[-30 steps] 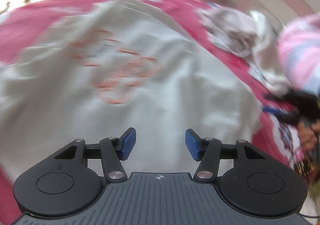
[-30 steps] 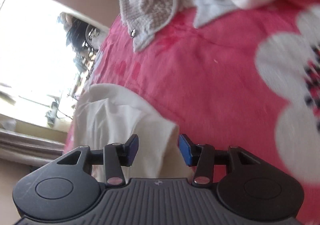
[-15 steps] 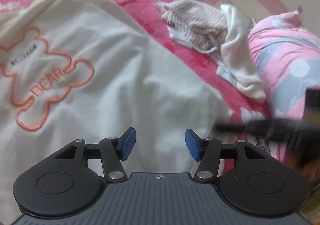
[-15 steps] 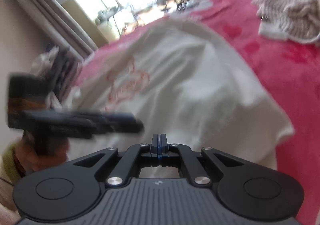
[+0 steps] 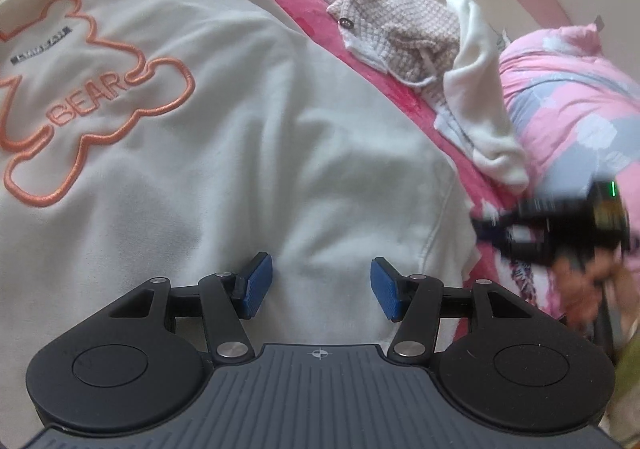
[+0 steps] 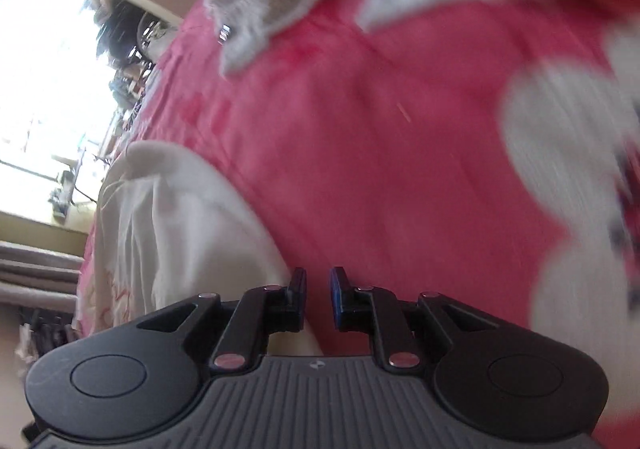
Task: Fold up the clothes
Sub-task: 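Lift a sleeve of the sweatshirt with the right gripper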
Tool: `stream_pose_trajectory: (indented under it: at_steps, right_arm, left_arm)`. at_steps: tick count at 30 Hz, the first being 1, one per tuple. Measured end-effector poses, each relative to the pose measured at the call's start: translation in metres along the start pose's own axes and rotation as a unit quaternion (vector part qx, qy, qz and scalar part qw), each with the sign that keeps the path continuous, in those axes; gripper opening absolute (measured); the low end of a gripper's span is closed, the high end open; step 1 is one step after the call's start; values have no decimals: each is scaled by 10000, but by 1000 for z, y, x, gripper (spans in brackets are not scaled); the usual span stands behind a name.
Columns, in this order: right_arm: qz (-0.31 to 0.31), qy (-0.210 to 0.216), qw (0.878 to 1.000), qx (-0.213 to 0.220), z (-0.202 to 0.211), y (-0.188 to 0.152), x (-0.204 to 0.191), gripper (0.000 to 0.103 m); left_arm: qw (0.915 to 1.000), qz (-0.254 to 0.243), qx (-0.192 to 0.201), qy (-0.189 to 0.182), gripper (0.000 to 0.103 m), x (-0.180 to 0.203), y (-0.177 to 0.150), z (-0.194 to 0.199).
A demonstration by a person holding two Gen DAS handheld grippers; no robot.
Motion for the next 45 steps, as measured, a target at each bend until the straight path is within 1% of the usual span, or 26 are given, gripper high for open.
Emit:
stream_pose_trajectory:
  at_steps: [2,3,4,6,9,12,15,16,18,22,25,28,31,33,35,38,45]
  right_arm:
    - [-371,241,9990,8,4,-22,13,24]
    - [-484,340,9982,12,4,-30,15,27]
    - [-584,436,9973,15,3,-38,17,28]
    - [-665,477,9966,124,2,-49,16,28]
    - [-763,504,9953,305,-1,-51,14,27]
    - [-462,346,9972,467,-2,-52,4,23]
    - [44,-48,9979,642,-1,-53,-10,7]
    - [97,-123,9976,677,0,-53,-12,5]
    - [282,-318,9959,799,6,-52,-16,3]
    - [866,-876,9819,1439,33,-30,-29,3]
    - [1396,-1341,9635,1850,47,-1,-46,2]
    - [1936,-1691,9393,2271,54,33,-71,2]
    - [2473,-1898,9125,2648,62,63,-105,2]
    - [2822,-2009,8918,2911,69,82,-131,2]
    - [3087,-2097,8689,3251,71,110,-163,2]
    - [3301,-2120,8360,3836,87,148,-211,2]
    - [3014,-2287,7969,4709,103,243,-289,2]
  left_arm:
    - [10000,31,2,-80,55,-2,1,0]
    - [9999,42,1,-117,55,-3,1,-1]
    - [9999,52,0,-153,55,-4,1,-1]
    - [9998,29,-12,-190,55,-5,2,-2]
    - [9997,-30,-13,-224,55,-5,1,-3]
    - [9997,-70,20,-252,55,-6,1,-3]
    - [9995,-59,64,-295,55,-7,0,-2]
    - [9995,-49,77,-315,55,-7,0,-2]
    - [9993,-14,109,-363,55,-8,-1,-1]
    - [9987,111,183,-459,55,-11,-2,1]
    - [9984,148,239,-486,55,-11,-3,1]
    - [9986,111,254,-448,55,-10,-3,1]
    - [9986,130,263,-434,55,-9,-3,1]
    - [9985,160,275,-435,55,-9,-3,1]
    - [9985,167,283,-429,55,-9,-4,1]
    - [9986,164,289,-409,55,-9,-5,0]
    - [9990,172,237,-343,55,-7,-4,-1]
Point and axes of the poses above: each gripper's, at about its wrist camera, not at the fingertips, and z roughly against the way its jaws point, x to its right, y to its top, the point moved 5 cm from there along -z, roughly the way its jaws point, and after that the axes turned 13 degrees about -y, right-handed, at the moved point
